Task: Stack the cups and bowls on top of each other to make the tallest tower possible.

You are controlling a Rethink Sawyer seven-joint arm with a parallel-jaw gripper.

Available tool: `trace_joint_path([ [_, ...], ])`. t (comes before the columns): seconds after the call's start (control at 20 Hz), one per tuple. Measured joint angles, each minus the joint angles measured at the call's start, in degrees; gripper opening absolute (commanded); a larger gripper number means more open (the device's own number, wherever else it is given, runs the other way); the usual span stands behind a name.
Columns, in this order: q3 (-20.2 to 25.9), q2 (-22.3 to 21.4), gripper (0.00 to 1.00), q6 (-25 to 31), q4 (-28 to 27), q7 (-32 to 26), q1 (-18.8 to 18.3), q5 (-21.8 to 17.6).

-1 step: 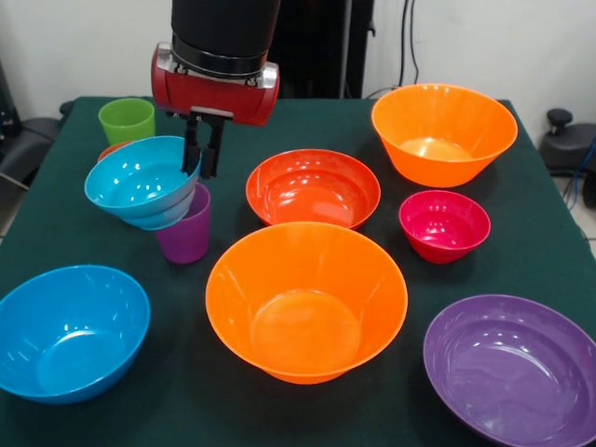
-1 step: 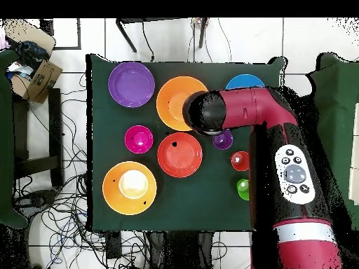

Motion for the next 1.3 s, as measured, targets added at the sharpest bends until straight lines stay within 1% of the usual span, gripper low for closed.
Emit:
trace_joint_path([
  [0.6, 0.18, -0.02, 0.00, 0.61, 1.53, 0.00, -0.32, 0.01],
  [1.1, 1.42, -0.03, 0.00, 0.59, 4.52, 0.00, -1.57, 0.01],
  [1.3, 1.68, -0.05, 0.00, 0.59, 6.63, 0.00, -1.91, 0.01],
])
